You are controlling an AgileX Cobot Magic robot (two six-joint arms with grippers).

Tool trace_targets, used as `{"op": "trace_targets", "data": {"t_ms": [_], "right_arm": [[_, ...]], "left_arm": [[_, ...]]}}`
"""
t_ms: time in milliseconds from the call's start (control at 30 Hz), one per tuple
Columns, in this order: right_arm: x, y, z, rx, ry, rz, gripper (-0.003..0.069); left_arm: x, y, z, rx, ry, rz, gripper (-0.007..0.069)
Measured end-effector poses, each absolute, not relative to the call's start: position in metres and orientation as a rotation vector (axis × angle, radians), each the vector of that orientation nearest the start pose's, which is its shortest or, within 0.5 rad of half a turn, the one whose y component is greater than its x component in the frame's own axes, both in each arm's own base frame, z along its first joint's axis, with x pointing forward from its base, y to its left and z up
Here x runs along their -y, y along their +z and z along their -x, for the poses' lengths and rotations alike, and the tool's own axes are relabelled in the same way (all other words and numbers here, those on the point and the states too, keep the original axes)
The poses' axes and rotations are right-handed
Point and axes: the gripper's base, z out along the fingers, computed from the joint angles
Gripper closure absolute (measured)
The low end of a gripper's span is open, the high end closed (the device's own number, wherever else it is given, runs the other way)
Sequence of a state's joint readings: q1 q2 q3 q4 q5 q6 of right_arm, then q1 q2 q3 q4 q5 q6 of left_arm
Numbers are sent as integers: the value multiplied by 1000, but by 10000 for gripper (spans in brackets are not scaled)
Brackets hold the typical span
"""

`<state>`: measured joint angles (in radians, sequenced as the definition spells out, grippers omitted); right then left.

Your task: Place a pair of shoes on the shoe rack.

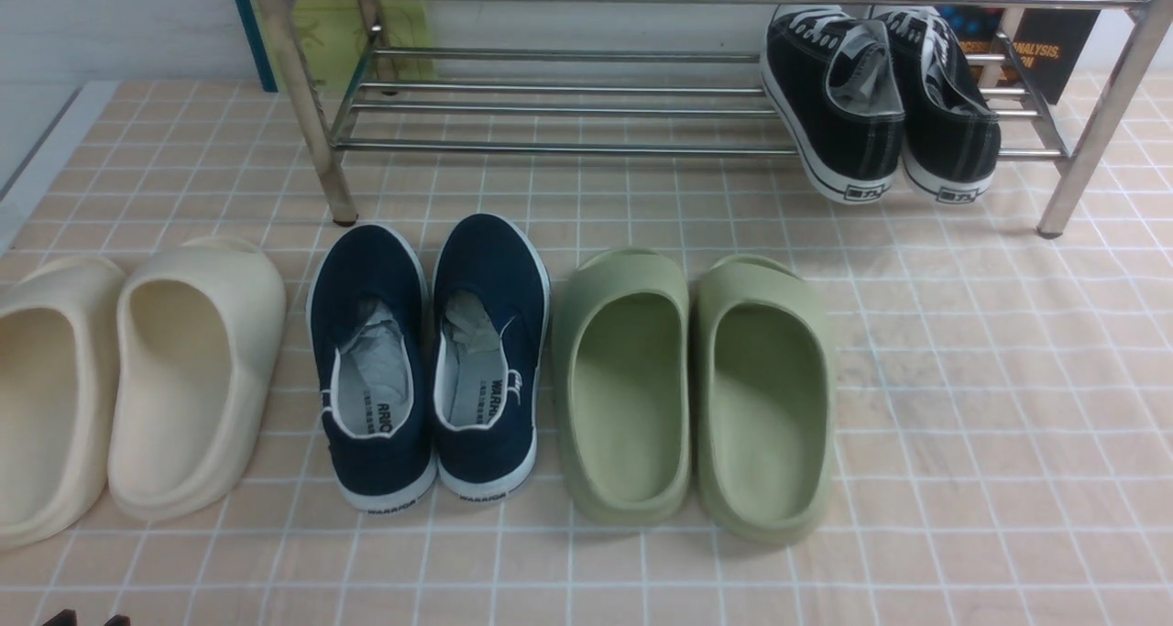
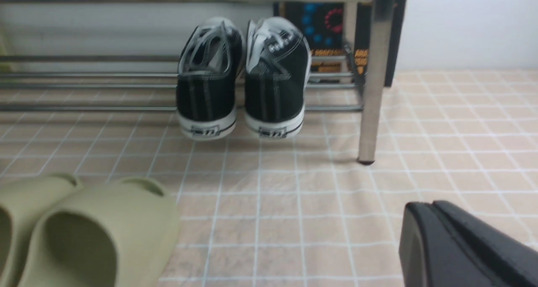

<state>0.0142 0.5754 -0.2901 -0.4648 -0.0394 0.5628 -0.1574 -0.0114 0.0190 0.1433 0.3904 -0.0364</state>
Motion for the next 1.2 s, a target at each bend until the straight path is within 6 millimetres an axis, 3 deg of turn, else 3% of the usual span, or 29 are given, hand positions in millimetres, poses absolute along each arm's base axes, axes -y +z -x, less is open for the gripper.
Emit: {"op": "trace_targets", "data": {"t_ms": [333, 767, 967, 1200], "right_arm": [[-11, 215, -112, -1767, 168, 2, 639], [-14, 187, -96, -1803, 181, 53, 629], [-9, 193, -83, -1719, 119, 47, 629], [-3, 197, -72, -1639, 266, -220, 617]], "left_arm": [[3, 173, -52, -1867, 9, -200, 385], [3, 173, -52, -1867, 9, -200, 385], [3, 173, -52, -1867, 9, -200, 385], [3, 173, -52, -1867, 9, -200, 385]]}}
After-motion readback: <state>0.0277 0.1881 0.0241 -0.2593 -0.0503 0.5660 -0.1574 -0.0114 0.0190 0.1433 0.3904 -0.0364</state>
